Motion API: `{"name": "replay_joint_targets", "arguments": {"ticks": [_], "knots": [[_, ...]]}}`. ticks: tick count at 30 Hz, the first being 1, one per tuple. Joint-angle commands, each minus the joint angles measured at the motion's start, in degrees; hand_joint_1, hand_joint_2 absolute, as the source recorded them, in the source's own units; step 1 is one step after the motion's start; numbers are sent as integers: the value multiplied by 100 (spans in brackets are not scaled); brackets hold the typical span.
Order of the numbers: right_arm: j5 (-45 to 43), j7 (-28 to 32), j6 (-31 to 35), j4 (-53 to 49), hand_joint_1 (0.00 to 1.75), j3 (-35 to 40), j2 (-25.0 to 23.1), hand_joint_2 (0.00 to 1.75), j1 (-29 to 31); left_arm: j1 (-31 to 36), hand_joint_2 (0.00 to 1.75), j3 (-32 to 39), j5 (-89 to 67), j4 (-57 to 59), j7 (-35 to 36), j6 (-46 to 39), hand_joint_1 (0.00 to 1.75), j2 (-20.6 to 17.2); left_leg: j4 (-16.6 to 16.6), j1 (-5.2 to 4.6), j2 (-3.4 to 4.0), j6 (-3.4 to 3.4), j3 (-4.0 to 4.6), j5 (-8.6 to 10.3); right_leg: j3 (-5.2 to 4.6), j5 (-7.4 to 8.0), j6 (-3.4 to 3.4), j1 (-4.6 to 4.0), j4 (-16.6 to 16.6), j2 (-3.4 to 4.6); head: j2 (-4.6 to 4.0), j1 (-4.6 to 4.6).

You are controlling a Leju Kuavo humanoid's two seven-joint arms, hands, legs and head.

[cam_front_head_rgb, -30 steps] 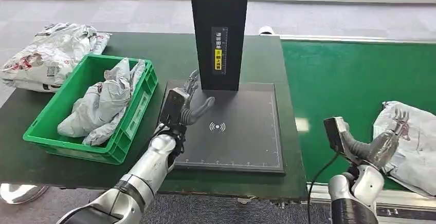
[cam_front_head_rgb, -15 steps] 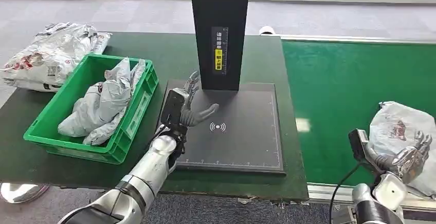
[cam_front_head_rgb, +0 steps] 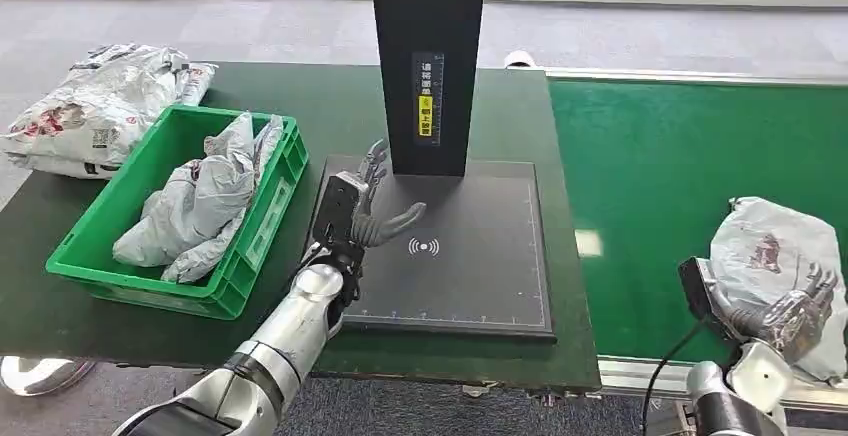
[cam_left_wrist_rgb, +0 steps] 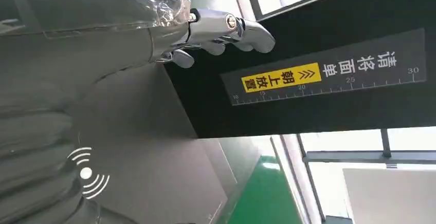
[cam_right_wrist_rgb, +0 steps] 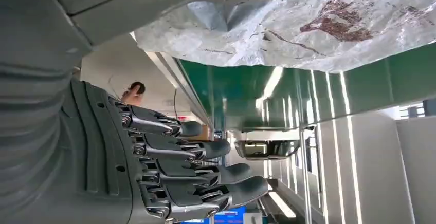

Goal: Moved the parcel from conveyor to table for the left to box.

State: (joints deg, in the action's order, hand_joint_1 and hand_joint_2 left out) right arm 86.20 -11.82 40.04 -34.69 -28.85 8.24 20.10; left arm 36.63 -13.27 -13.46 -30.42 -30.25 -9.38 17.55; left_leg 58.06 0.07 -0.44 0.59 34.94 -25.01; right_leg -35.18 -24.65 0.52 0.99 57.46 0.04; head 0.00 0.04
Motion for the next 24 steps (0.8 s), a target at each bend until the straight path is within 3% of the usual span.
{"name": "replay_joint_targets", "arguments": {"ticks": [1,11,12,13,22,23,24], "knots": [[165,-370,-184,1247,0,-263,221,175,535,95,175,-3,1,238,70,-36,0,-111,-7,2,15,2,-20,-6,16,-1,-6,-4,-8,12,0,0],[341,-904,-1748,2008,0,-235,510,175,989,-53,175,52,40,102,-5,-126,0,-274,-7,-2,28,2,-21,-8,13,0,-6,1,-5,24,0,0],[365,-1284,-2565,2410,0,-40,611,175,1127,-41,175,92,103,114,40,-76,0,-297,-3,0,23,2,-12,-7,8,1,-5,0,-4,20,0,0],[354,-1289,-3533,2114,0,-73,545,175,974,-19,175,91,153,135,63,-11,0,-358,-3,-2,19,2,-11,-6,6,0,-4,2,-2,16,0,0],[371,-1503,-3680,2037,0,101,484,175,553,-116,175,77,139,104,39,171,0,-374,-9,16,-5,-1,-43,-3,52,-9,4,-17,-24,-8,0,-2],[350,-1422,-3643,2013,14,78,459,175,581,-128,175,102,151,77,34,155,0,-383,-16,19,-9,-2,-53,-2,69,-7,4,-22,-37,-11,0,-2],[302,-1395,-3553,1992,175,21,433,175,615,-144,175,115,150,52,37,152,0,-400,-6,18,-9,-10,-48,-9,66,-11,11,-20,-28,-12,0,-2]]}}
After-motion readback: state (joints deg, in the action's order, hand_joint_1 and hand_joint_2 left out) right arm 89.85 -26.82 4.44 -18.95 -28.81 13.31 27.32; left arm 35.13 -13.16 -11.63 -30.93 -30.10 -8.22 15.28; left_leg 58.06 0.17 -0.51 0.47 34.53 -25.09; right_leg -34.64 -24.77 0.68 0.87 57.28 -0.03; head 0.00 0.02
